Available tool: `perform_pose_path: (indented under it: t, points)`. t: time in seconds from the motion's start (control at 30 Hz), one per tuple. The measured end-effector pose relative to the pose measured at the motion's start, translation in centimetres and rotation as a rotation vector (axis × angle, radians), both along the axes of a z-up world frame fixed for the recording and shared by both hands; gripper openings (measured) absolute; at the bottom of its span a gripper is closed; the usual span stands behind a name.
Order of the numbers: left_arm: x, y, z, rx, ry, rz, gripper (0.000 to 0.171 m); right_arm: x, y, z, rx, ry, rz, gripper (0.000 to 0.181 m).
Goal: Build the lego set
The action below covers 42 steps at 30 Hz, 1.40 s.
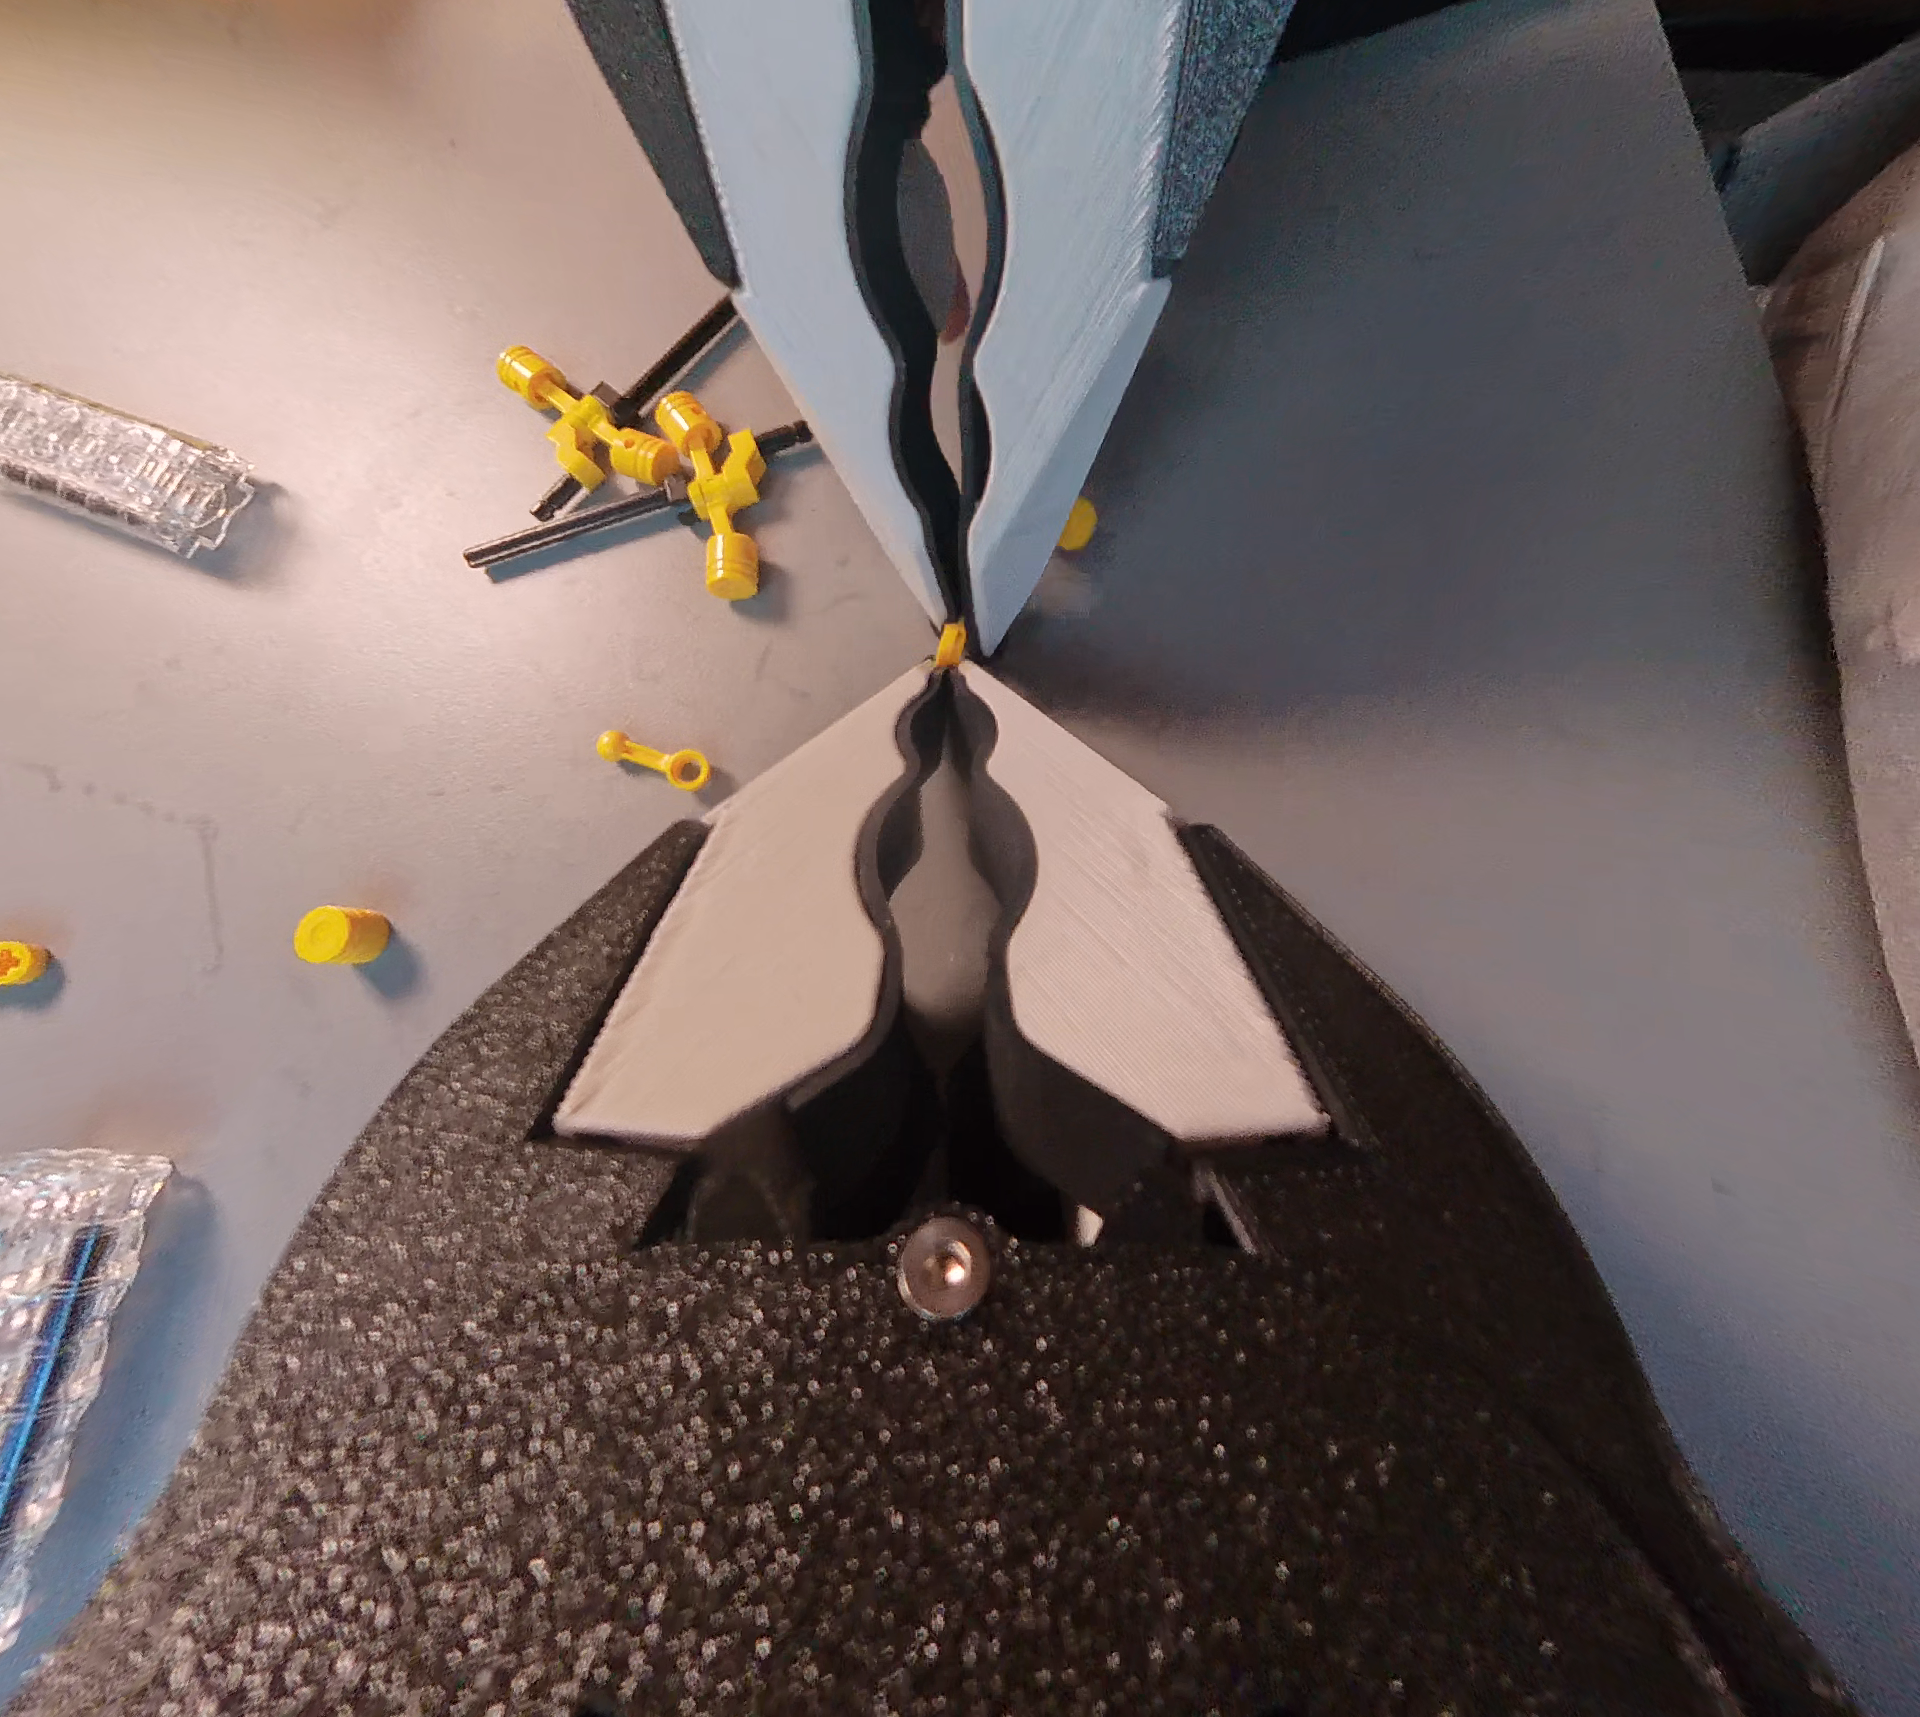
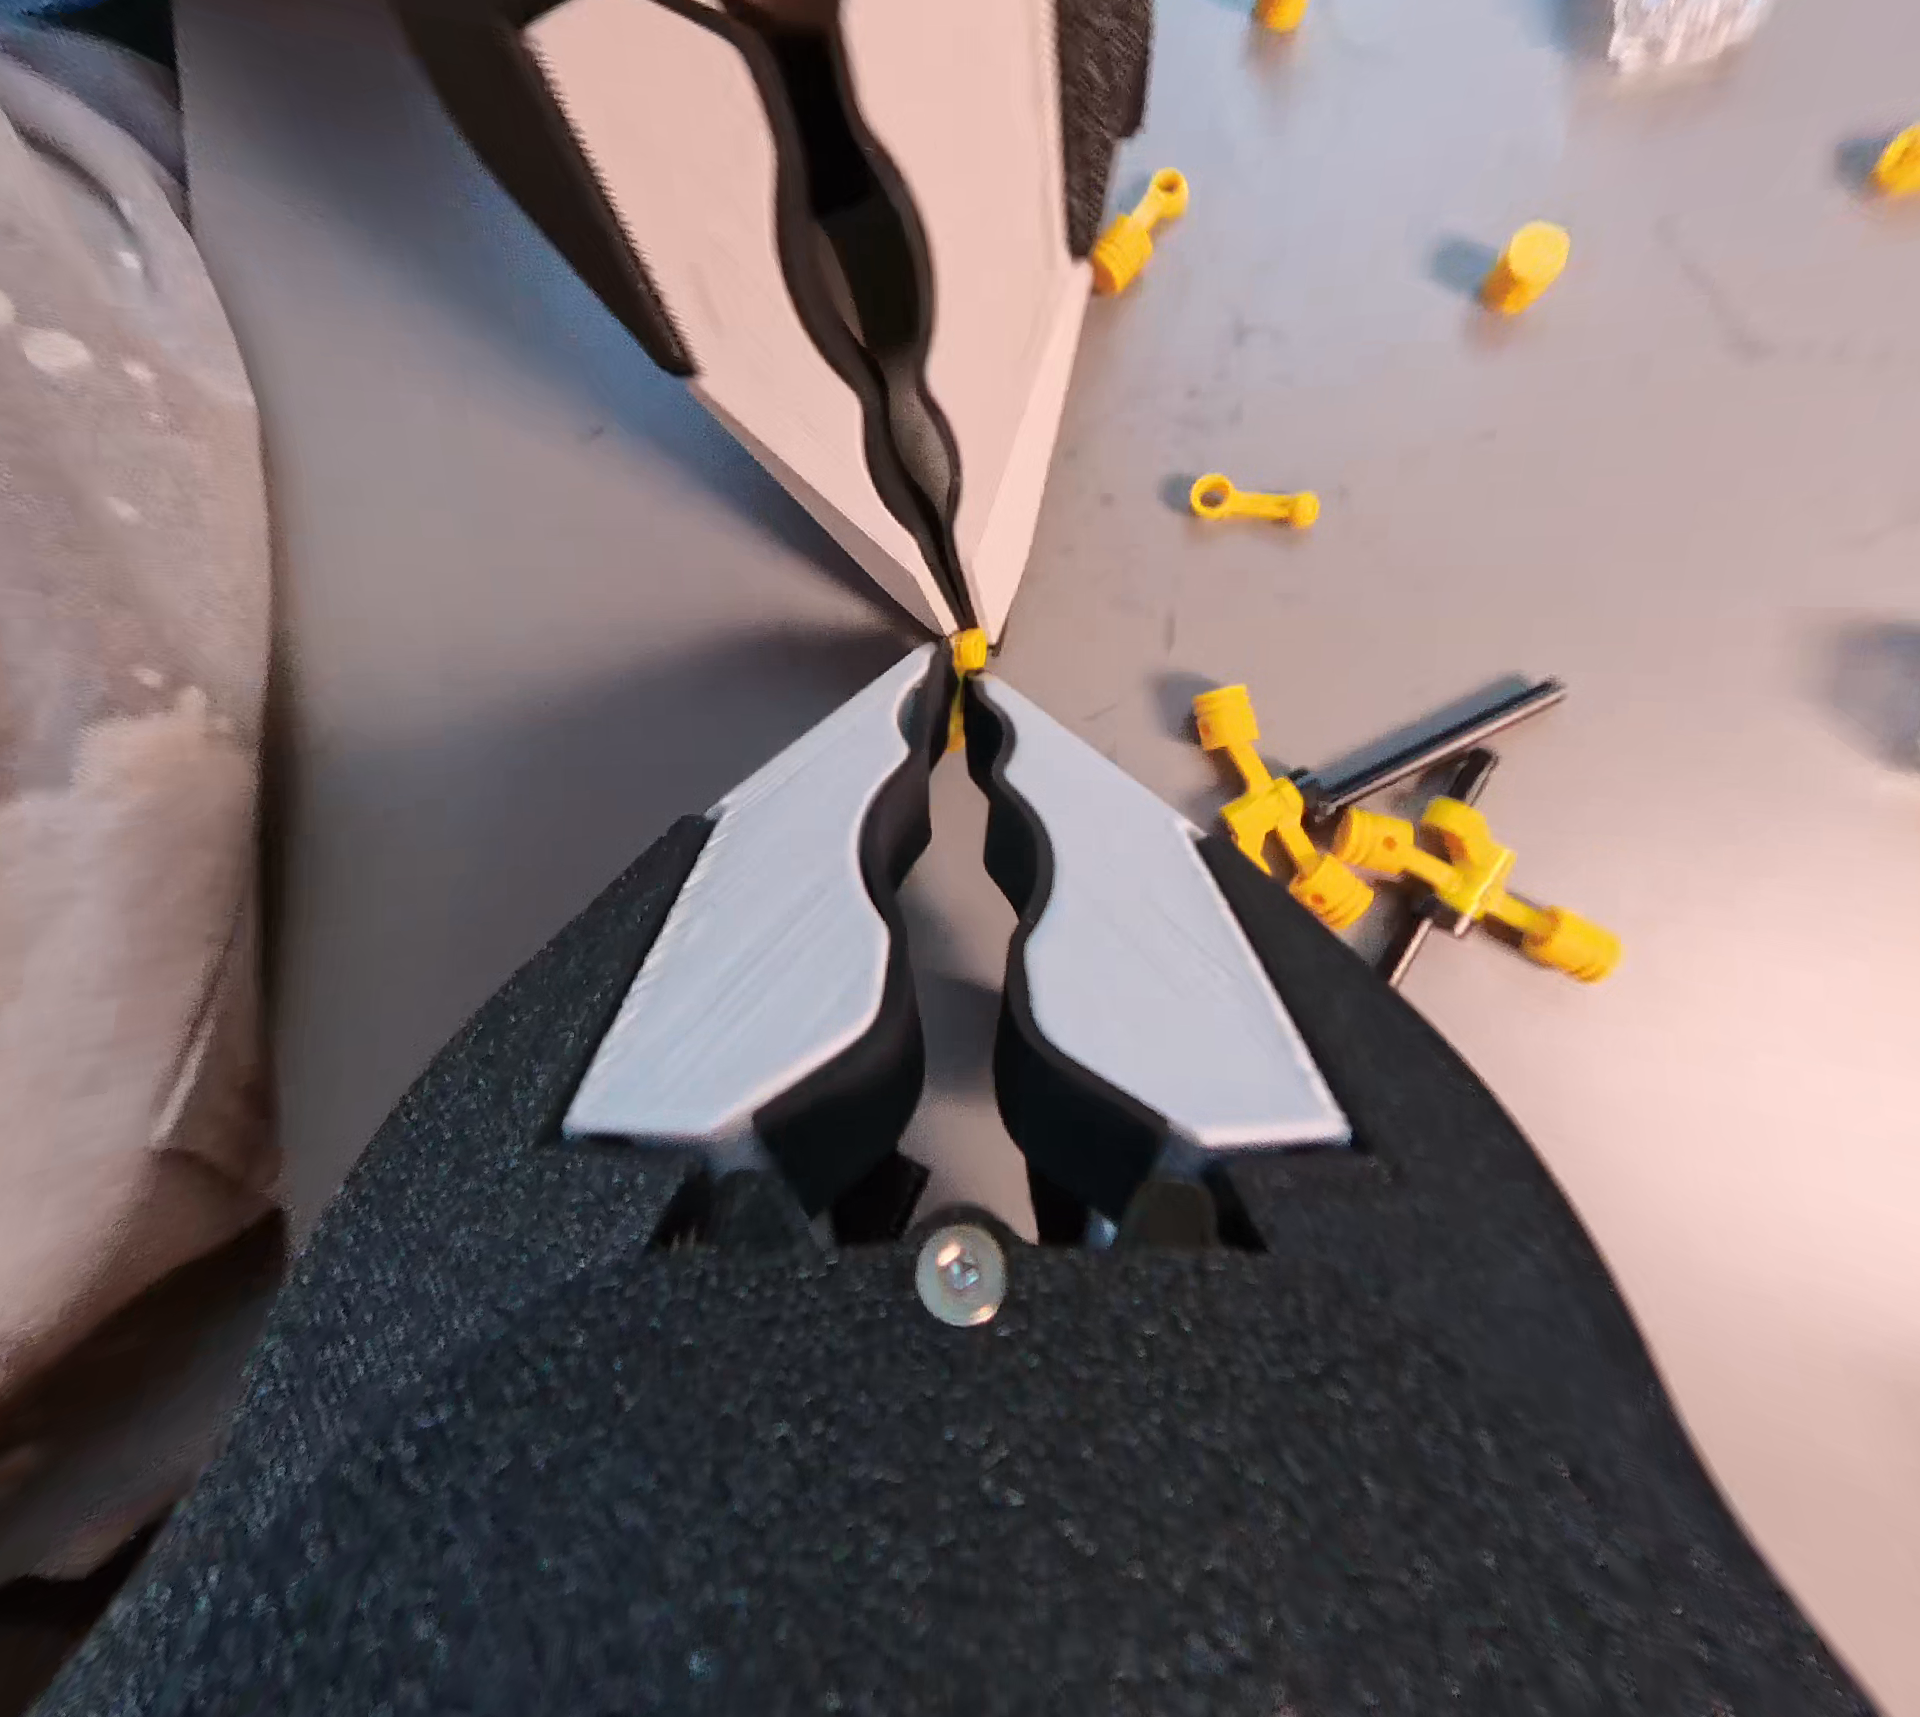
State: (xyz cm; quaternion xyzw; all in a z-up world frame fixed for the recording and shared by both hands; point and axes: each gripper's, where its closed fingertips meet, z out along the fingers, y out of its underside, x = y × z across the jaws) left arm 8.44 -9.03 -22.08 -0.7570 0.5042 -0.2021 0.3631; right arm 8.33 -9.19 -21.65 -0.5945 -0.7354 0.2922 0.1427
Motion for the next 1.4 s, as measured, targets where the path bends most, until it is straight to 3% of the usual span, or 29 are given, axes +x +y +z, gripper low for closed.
perform_pose_path:
  t: [0.17, 0.33, 0.47, 0.63, 0.9, 1.03, 1.2, 1.4]
  points:
    - [-0.1, 0.1, 0.1, -0.029, -0.019, 0.003, 0.000, -0.7, 2.2, 1.7, -0.159, 0.109, -0.116, 0.002]
    - [0.0, -0.2, 0.6, -0.039, -0.054, -0.005, 0.009, 0.0, 1.4, 3.8, -0.261, 0.202, -0.089, 0.006]
    - [0.0, -0.1, 1.8, -0.027, -0.121, 0.009, 0.017, 0.6, 0.7, 4.6, -0.197, 0.254, -0.062, 0.012]
    - [0.4, -0.6, 4.5, -0.018, -0.275, -0.013, 0.016, 0.5, -0.1, 5.2, -0.082, 0.330, -0.014, 0.011]
    - [-1.2, -1.2, 4.6, -0.054, -0.267, -0.034, 0.016, 2.1, 1.2, 5.6, -0.003, 0.318, -0.058, 0.019]
    - [0.5, -3.7, 2.4, -0.102, -0.167, -0.162, 0.024, 2.3, 1.6, 4.5, 0.031, 0.278, -0.096, 0.043]
    - [1.5, -4.4, 0.6, -0.062, -0.034, -0.205, 0.007, 2.4, 2.3, 3.1, 0.103, 0.240, -0.125, 0.055]
    - [-1.2, 0.4, 1.1, 0.008, -0.041, 0.044, 0.001, 1.7, 4.2, 3.6, 0.170, 0.273, -0.187, 0.056]
